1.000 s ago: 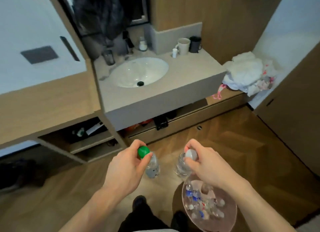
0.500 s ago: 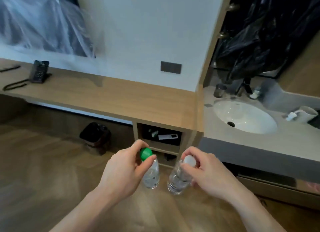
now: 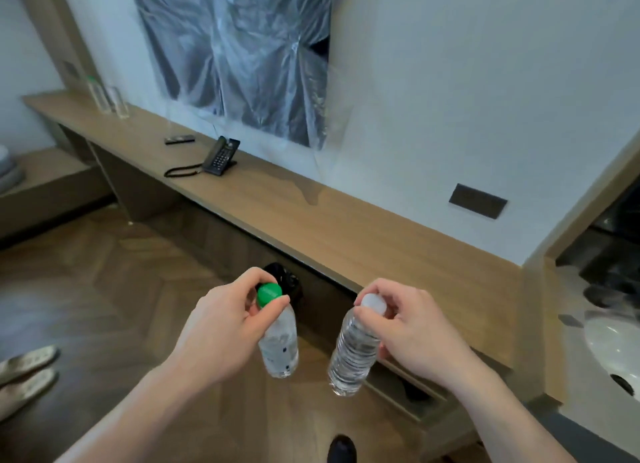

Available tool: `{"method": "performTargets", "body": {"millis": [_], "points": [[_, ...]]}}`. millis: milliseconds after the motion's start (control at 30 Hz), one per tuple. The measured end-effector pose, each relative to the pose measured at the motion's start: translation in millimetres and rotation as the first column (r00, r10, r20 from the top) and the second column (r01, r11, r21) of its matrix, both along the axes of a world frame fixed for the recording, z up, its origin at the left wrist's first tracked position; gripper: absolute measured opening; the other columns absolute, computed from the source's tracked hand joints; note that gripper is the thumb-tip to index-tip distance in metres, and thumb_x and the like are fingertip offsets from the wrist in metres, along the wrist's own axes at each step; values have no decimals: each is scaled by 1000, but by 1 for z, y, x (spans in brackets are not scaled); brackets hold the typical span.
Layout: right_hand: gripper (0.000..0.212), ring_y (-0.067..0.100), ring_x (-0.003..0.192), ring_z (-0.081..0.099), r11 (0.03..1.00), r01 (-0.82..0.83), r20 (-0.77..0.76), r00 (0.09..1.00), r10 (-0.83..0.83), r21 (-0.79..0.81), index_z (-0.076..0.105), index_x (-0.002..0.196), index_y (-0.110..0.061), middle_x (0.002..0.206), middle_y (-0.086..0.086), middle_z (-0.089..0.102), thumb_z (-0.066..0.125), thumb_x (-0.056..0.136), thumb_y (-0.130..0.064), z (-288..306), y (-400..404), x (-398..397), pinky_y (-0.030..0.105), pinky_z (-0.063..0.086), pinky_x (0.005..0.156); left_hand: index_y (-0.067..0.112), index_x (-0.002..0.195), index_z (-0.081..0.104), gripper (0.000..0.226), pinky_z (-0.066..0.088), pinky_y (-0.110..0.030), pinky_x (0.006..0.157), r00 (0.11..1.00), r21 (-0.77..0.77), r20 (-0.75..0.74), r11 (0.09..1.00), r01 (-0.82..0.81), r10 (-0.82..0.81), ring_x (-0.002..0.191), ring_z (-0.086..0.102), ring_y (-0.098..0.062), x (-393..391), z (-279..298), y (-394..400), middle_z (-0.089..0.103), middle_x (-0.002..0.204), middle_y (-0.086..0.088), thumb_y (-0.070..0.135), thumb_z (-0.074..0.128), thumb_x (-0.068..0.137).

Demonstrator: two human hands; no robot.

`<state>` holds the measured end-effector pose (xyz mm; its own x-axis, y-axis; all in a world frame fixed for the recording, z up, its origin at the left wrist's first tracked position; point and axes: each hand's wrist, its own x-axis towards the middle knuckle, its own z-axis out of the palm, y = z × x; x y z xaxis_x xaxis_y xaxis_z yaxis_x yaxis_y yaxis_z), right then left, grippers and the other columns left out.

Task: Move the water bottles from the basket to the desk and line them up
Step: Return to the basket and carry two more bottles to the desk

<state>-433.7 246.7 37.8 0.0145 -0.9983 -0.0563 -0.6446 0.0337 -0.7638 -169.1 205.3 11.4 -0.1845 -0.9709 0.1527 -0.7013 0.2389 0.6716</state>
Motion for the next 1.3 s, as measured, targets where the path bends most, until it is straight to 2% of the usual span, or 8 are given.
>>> {"method": "performTargets", "body": {"millis": [167, 367, 467, 567, 733, 867, 1100, 1300], "points": [[9, 12, 70, 75, 986, -164, -25, 986, 164, 3, 69, 98, -36, 88, -12, 74, 66, 100, -44, -9, -83, 18, 33, 61, 64, 38, 101, 58, 22, 58, -32, 63, 993, 25, 1, 993, -115, 115, 69, 71, -12, 21, 4, -56, 68, 74, 18, 58, 62, 92], [7, 11, 69, 73, 946, -323, 3, 946, 324, -34, 68, 98, -35, 85, -14, 74, 67, 100, -42, -9, -191, 30, 38, 61, 68, 35, 96, 60, 21, 58, -46, 65, 950, 54, -62, 952, -302, 305, 63, 70, -17, 37, 8, -129, 62, 67, 2, 52, 71, 91], [9, 7, 71, 68, 917, -397, -20, 918, 396, -36, 68, 97, -38, 86, -20, 71, 66, 98, -47, -4, -245, 42, 27, 56, 64, 34, 93, 62, 17, 61, -46, 68, 901, 82, -139, 911, -403, 411, 60, 72, -12, 47, 11, -156, 66, 70, 2, 44, 76, 90], [9, 8, 73, 68, 883, -469, -55, 883, 466, -38, 69, 95, -36, 89, -18, 70, 67, 96, -45, -1, -295, 62, 30, 57, 64, 33, 94, 64, 16, 63, -45, 69, 840, 94, -211, 865, -492, 500, 61, 73, -13, 62, 12, -176, 71, 76, 3, 39, 78, 90], [9, 4, 74, 67, 827, -561, -68, 827, 558, -42, 68, 95, -39, 91, -19, 70, 68, 97, -47, -3, -364, 111, 22, 53, 62, 33, 94, 65, 16, 64, -43, 65, 755, 68, -268, 794, -605, 598, 65, 70, -21, 103, 11, -213, 72, 78, 6, 41, 78, 89], [11, 8, 82, 69, 807, -587, -72, 809, 584, -54, 70, 97, -38, 94, -19, 71, 68, 96, -49, -6, -415, 158, 28, 59, 63, 36, 97, 65, 19, 61, -48, 68, 746, 51, -201, 767, -639, 635, 67, 69, -18, 151, 3, -251, 71, 78, 8, 50, 75, 89], [13, 8, 82, 69, 806, -590, -93, 806, 585, -45, 72, 96, -36, 92, -17, 72, 69, 96, -49, -7, -496, 256, 23, 57, 63, 36, 100, 63, 22, 60, -49, 71, 744, 57, -200, 765, -641, 638, 66, 68, -21, 254, -6, -334, 67, 73, 5, 50, 75, 89], [12, -1, 100, 65, 833, -551, -94, 833, 546, -42, 71, 102, -40, 95, -25, 70, 70, 95, -49, -14, -556, 325, 32, 66, 75, 36, 97, 61, 21, 56, -30, 63, 788, 19, -160, 800, -599, 594, 68, 70, -13, 331, -2, -409, 69, 77, 12, 50, 75, 89]]}}
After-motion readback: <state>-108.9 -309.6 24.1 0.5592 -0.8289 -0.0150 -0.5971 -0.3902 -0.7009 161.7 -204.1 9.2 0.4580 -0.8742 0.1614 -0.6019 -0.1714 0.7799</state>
